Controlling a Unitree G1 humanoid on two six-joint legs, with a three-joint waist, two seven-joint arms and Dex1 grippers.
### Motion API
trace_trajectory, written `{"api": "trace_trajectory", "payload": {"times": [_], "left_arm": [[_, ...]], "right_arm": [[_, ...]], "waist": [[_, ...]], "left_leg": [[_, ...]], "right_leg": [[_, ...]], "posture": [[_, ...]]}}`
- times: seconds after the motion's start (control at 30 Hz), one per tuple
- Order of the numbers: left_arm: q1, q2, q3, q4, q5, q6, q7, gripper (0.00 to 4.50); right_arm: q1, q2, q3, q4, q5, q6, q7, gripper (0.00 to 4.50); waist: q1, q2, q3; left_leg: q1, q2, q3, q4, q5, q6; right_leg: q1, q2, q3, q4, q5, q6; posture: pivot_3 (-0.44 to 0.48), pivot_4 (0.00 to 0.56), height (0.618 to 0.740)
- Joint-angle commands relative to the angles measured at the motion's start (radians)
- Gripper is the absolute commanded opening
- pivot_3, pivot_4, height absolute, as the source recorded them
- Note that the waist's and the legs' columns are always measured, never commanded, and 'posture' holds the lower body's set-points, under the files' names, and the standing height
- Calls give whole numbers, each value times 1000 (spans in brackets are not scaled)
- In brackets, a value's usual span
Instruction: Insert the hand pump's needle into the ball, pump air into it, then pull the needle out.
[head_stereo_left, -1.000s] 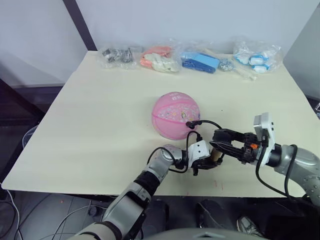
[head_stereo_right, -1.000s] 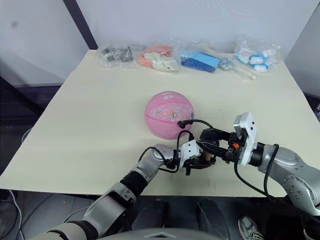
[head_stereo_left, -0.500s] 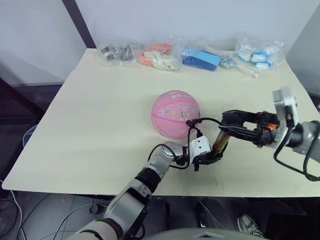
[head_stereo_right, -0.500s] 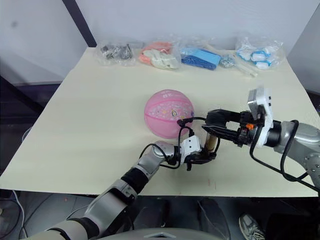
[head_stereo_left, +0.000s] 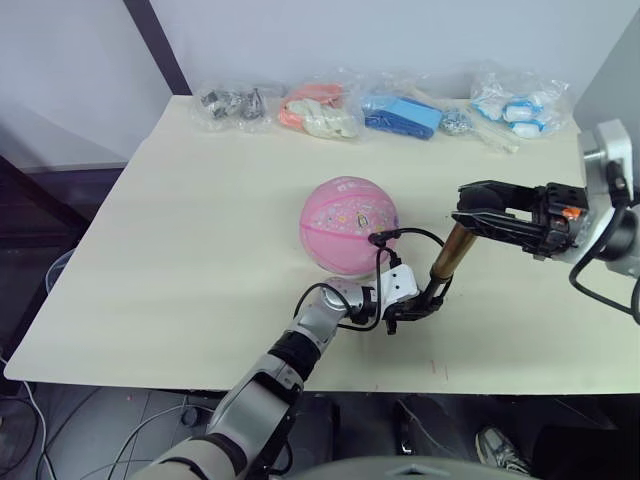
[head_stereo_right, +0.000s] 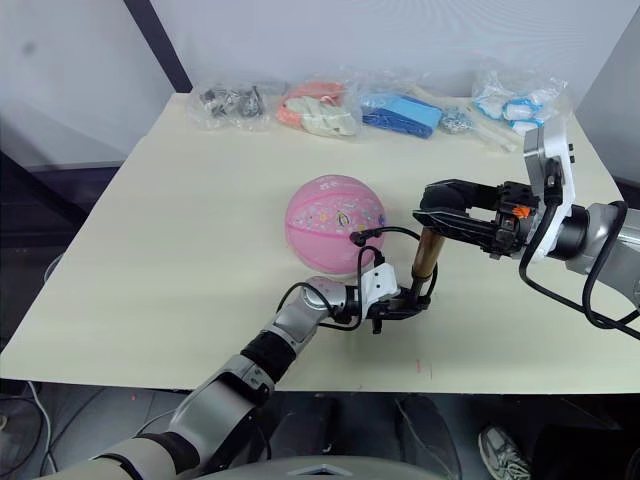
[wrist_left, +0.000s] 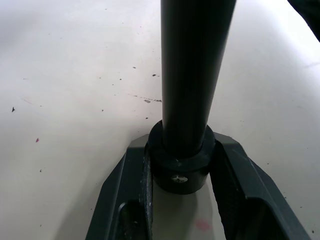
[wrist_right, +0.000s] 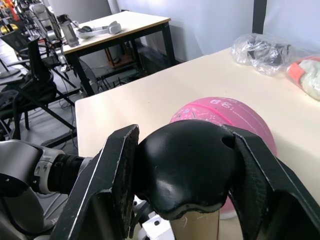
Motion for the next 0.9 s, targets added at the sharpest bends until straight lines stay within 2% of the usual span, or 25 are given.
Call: {"api": "trace_trajectory", "payload": {"times": [0.03, 0.33, 0.53, 0.9], "left_arm": [[63, 24, -53, 89, 51, 33, -36, 1097], [62, 22, -52, 93, 52, 30, -36, 1097], [65, 21, -53, 92, 53, 31, -34, 1097], [71, 20, -45, 87, 58, 35, -33, 1097]], "right_arm": [[-125, -50, -226, 0, -25, -99, -65, 2299], [-145, -61, -214, 9, -13, -89, -59, 2299], [-18, -55, -175, -35, -23, -33, -46, 2299], [135, 33, -64, -123, -115, -72, -27, 2299]], "waist": [[0, 0, 0], [1, 0, 1], [3, 1, 1], [1, -3, -3]], "left_leg": [[0, 0, 0, 0, 0, 0], [0, 0, 0, 0, 0, 0], [0, 0, -1, 0, 0, 0], [3, 0, 0, 0, 0, 0]], "right_leg": [[0, 0, 0, 0, 0, 0], [0, 0, 0, 0, 0, 0], [0, 0, -1, 0, 0, 0], [2, 1, 0, 1, 0, 0]], "posture": [[0, 150, 740], [0, 150, 740], [0, 150, 740], [0, 150, 740]]}}
